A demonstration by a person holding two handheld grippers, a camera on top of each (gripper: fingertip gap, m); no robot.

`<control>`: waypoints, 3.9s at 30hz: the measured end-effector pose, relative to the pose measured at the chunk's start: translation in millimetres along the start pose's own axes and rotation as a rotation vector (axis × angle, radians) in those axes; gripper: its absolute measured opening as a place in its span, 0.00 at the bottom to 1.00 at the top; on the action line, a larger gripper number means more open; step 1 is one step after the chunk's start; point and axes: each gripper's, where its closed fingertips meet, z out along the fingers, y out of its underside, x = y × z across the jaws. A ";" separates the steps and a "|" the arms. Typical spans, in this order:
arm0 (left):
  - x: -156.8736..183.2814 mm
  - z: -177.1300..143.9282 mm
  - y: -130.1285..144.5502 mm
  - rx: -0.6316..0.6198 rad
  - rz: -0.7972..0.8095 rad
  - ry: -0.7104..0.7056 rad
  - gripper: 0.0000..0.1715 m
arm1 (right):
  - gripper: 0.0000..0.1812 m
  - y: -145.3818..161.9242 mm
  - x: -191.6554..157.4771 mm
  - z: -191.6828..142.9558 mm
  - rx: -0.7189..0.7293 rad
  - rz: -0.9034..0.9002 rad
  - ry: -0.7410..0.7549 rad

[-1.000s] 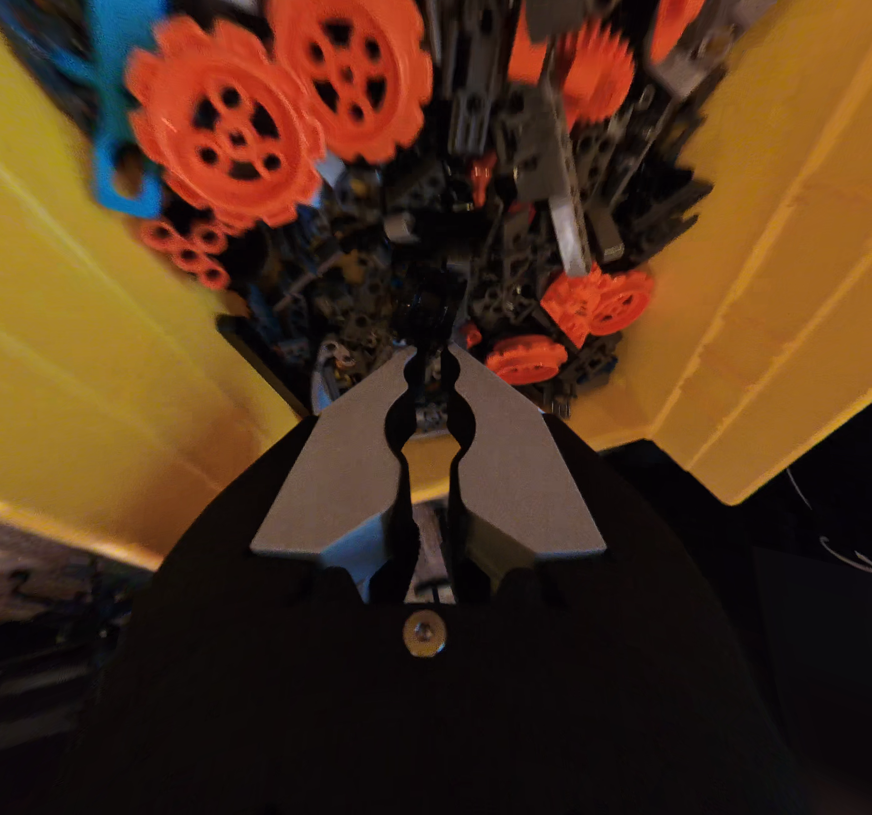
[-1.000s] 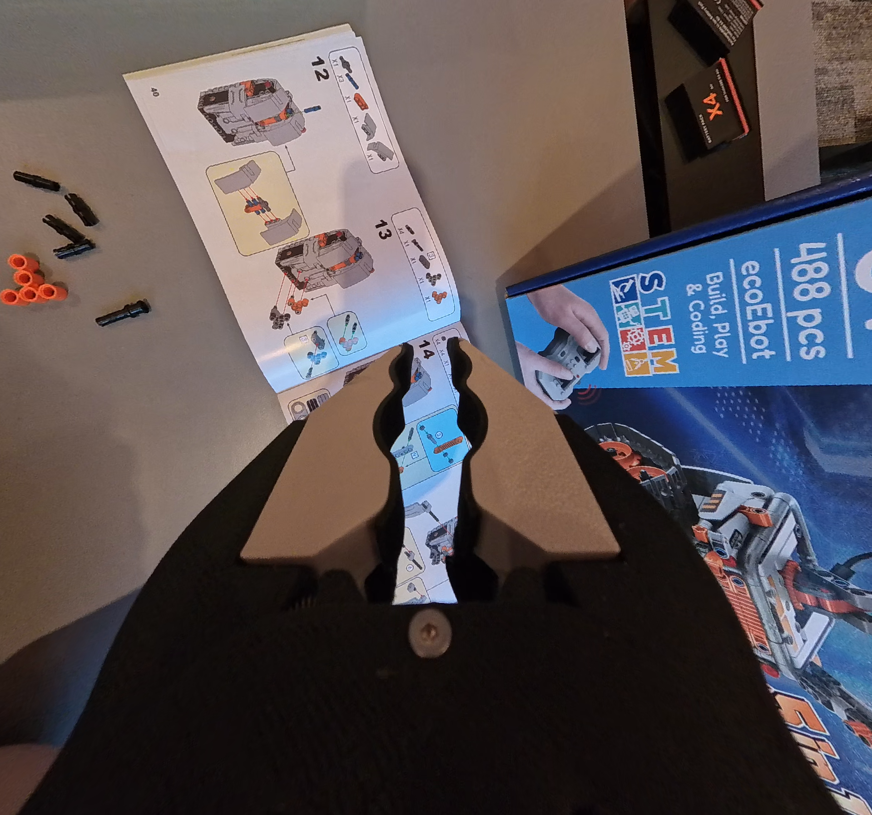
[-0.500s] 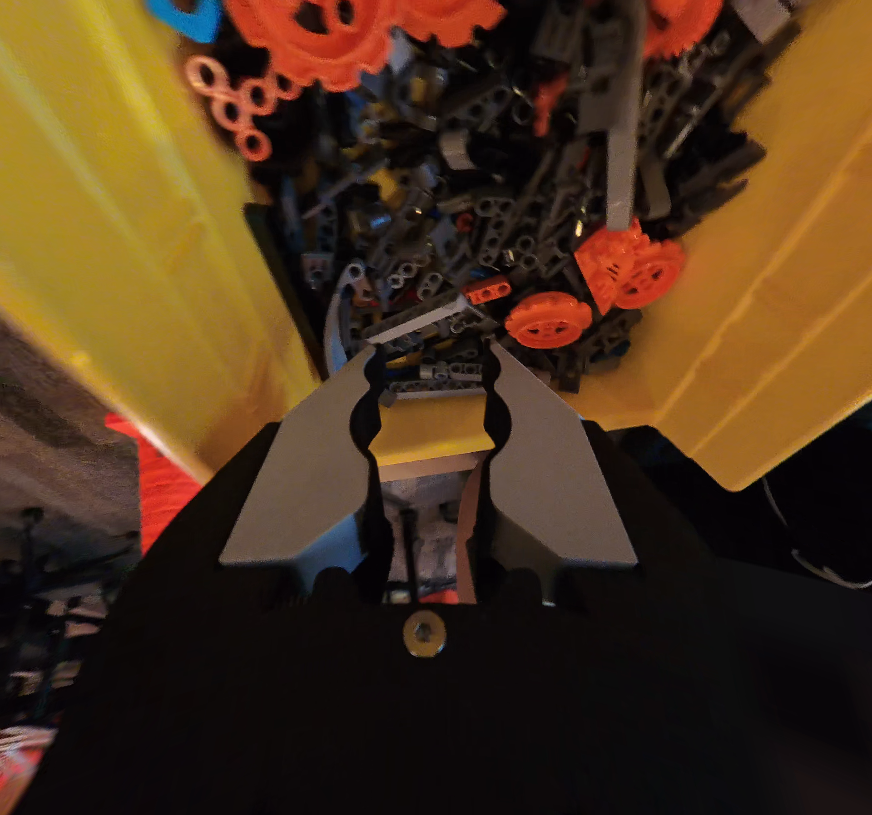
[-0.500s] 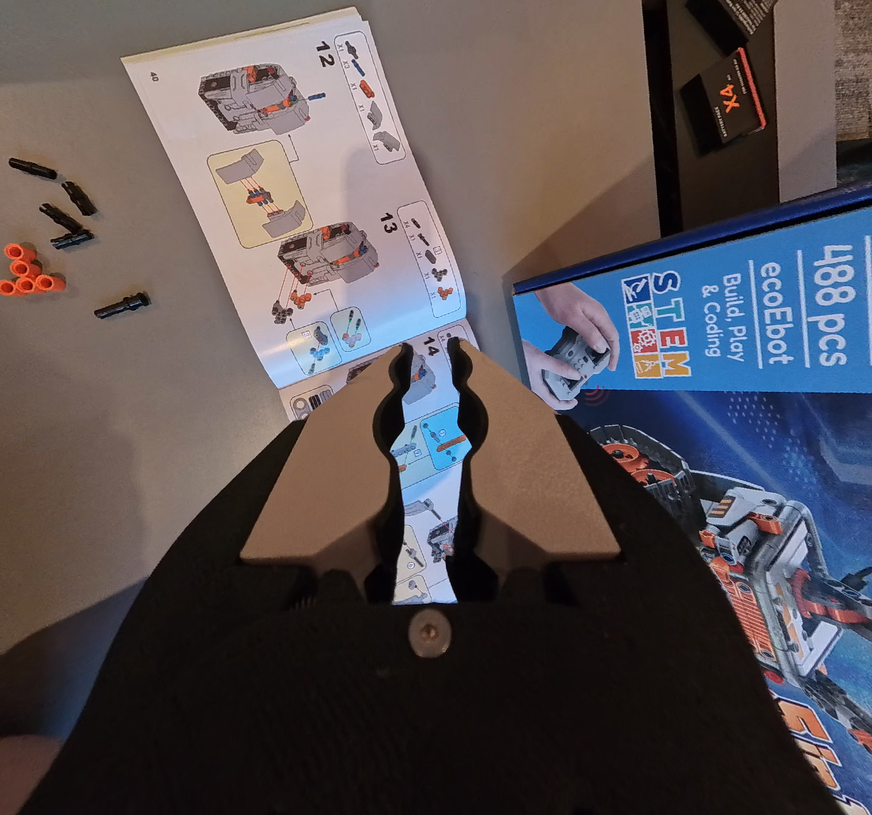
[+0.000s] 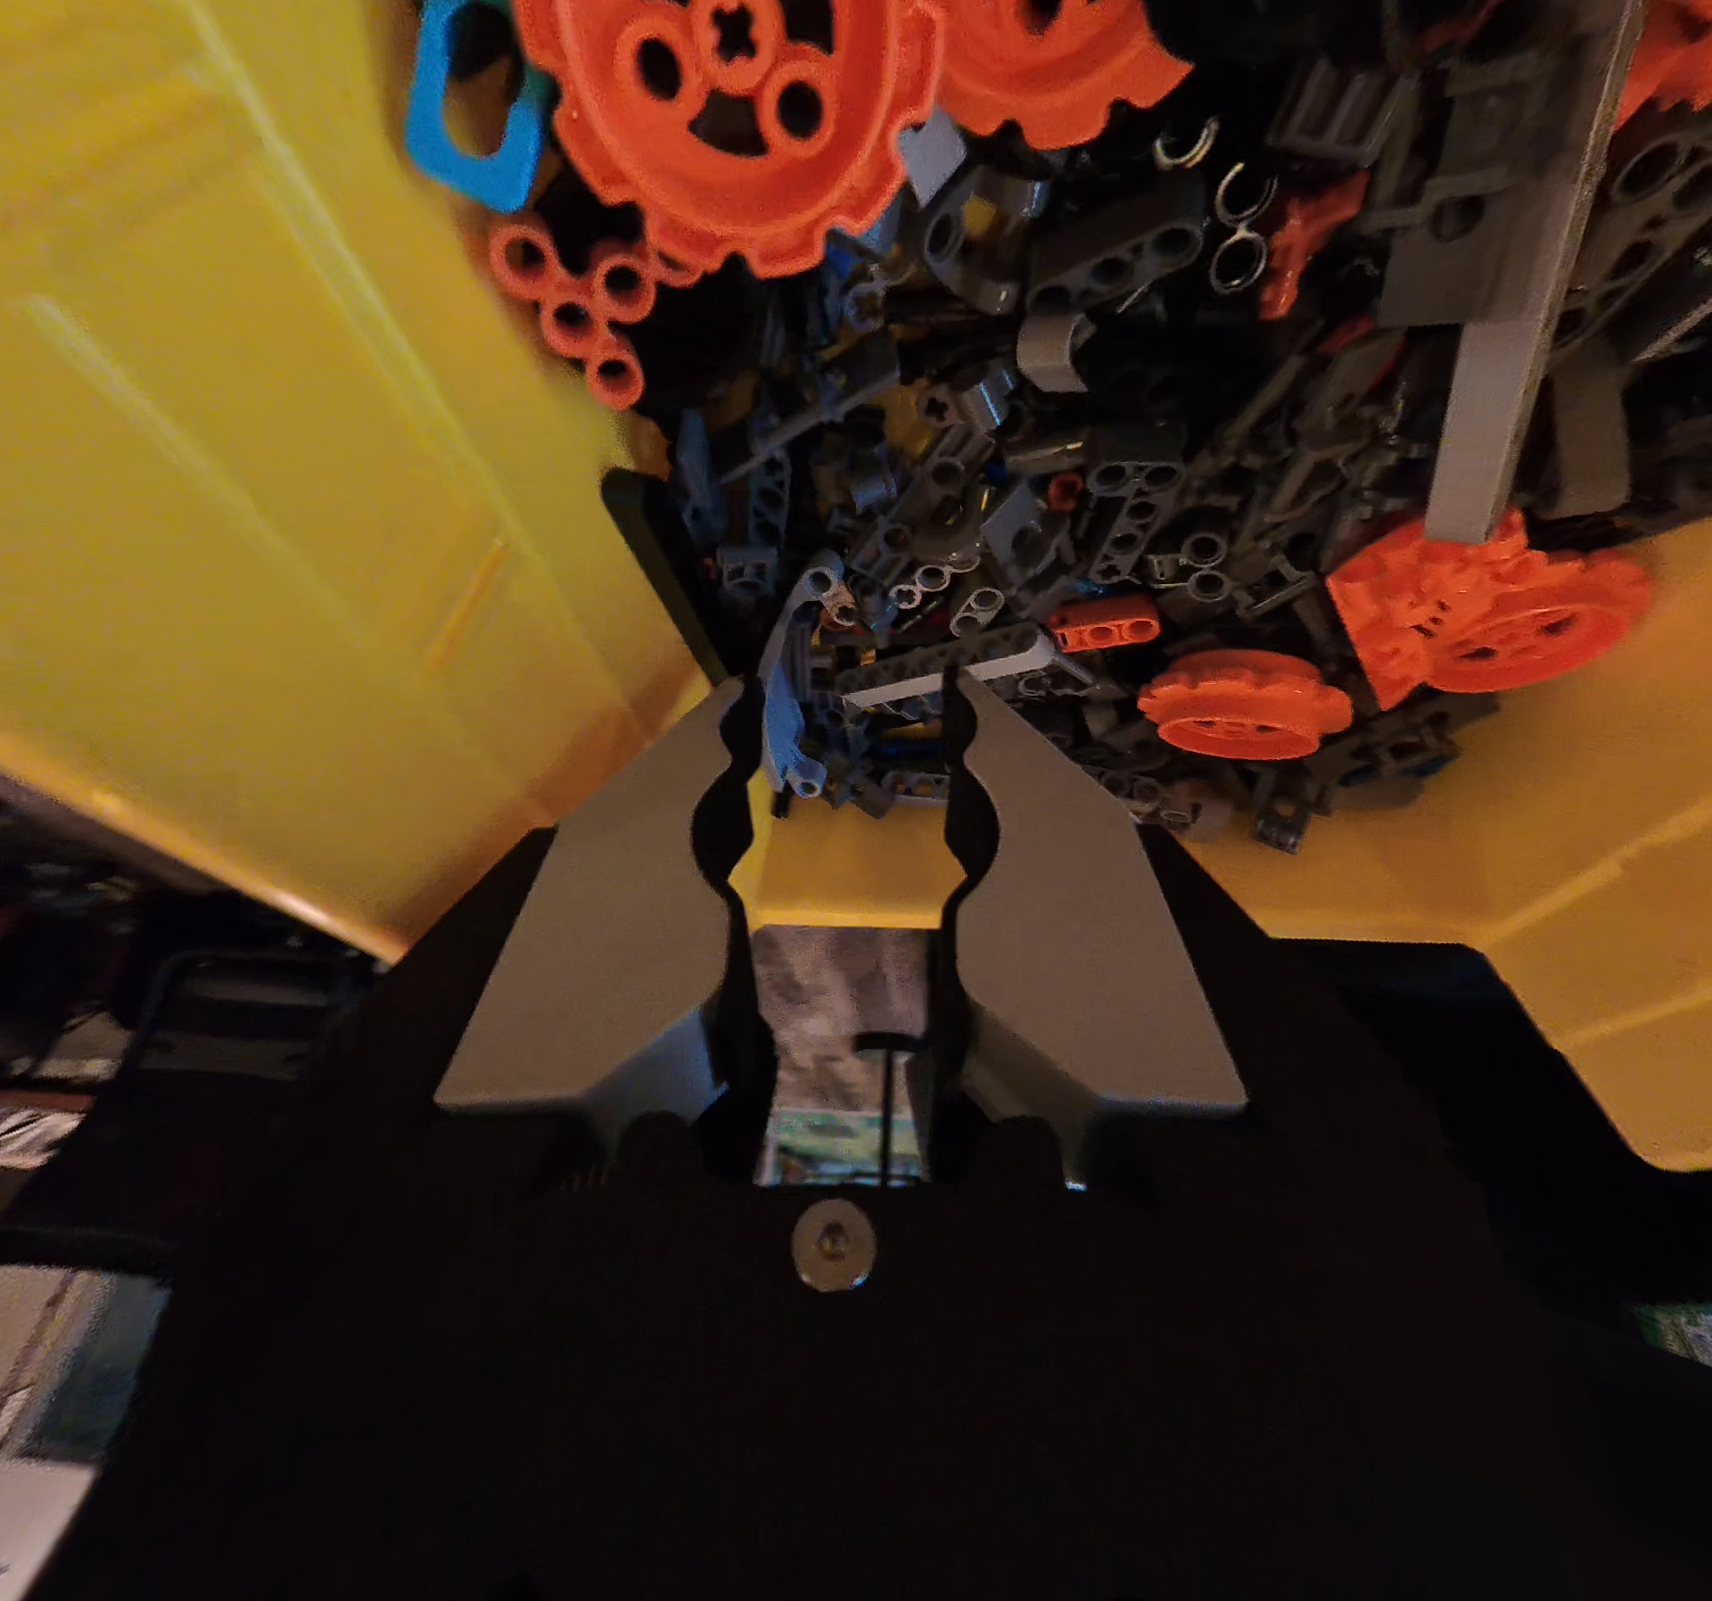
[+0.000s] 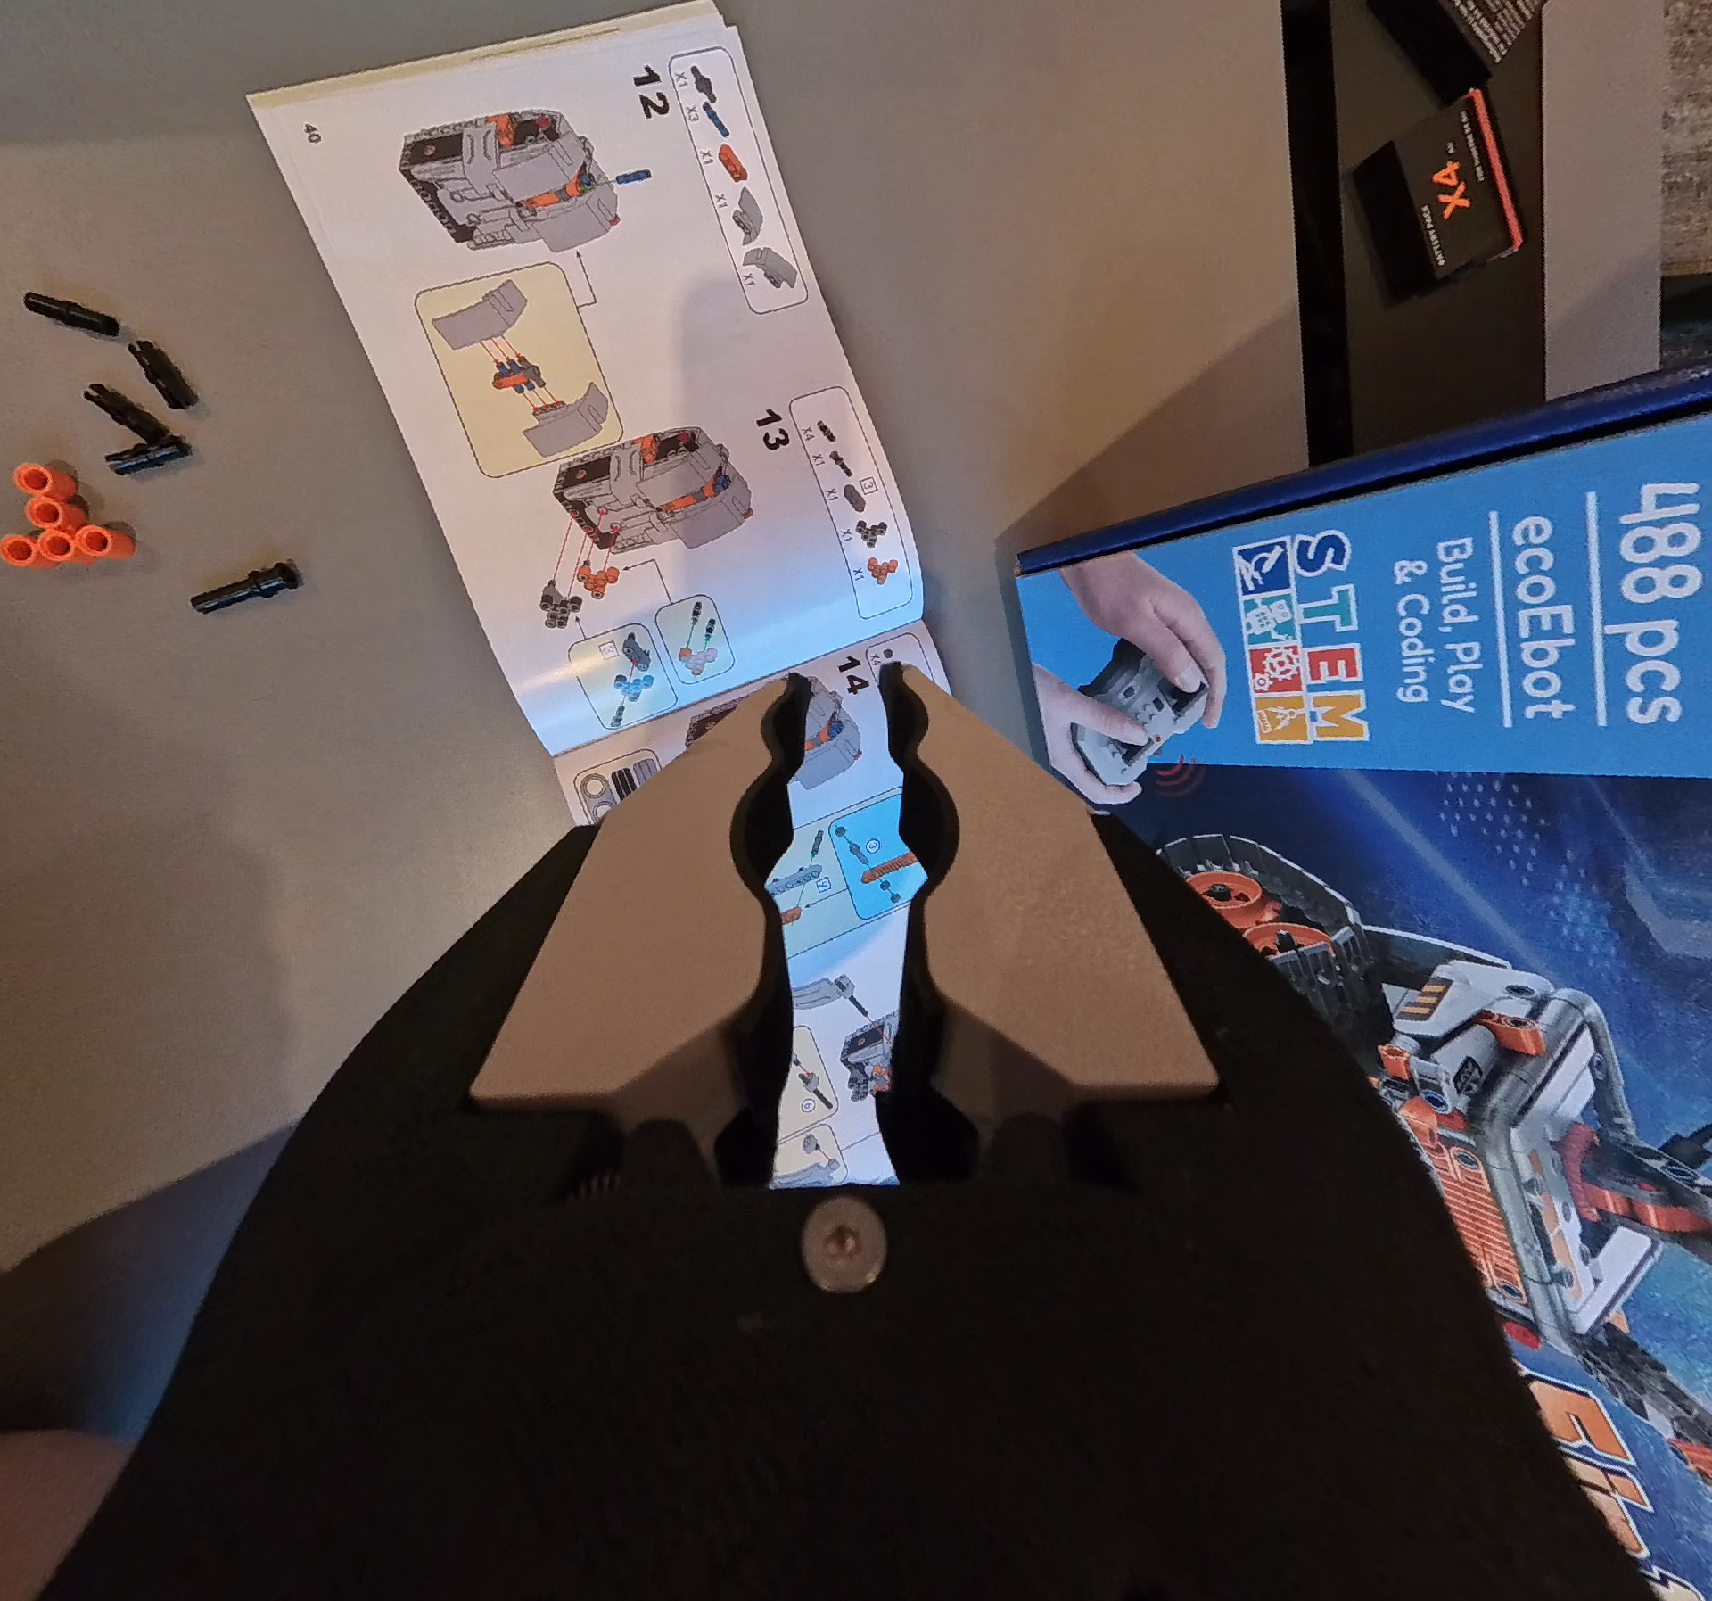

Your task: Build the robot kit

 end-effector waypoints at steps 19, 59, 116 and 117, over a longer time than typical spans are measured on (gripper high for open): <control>13.3 -212.5 -6.8 1.205 0.183 -0.016 0.14 | 0.10 -38.4 -2.0 -13.6 0.181 -0.004 0.016; -110.4 -319.9 179.0 2.444 -0.455 0.538 0.40 | 0.22 -256.7 -274.2 111.7 -0.145 -0.628 -1.012; -82.8 -331.6 187.7 2.465 -0.349 0.533 0.35 | 0.11 -284.2 -290.7 148.6 0.228 -1.157 -0.774; -82.9 -331.5 187.8 2.465 -0.348 0.532 0.35 | 0.11 -282.6 -287.3 148.9 0.219 -1.153 -0.770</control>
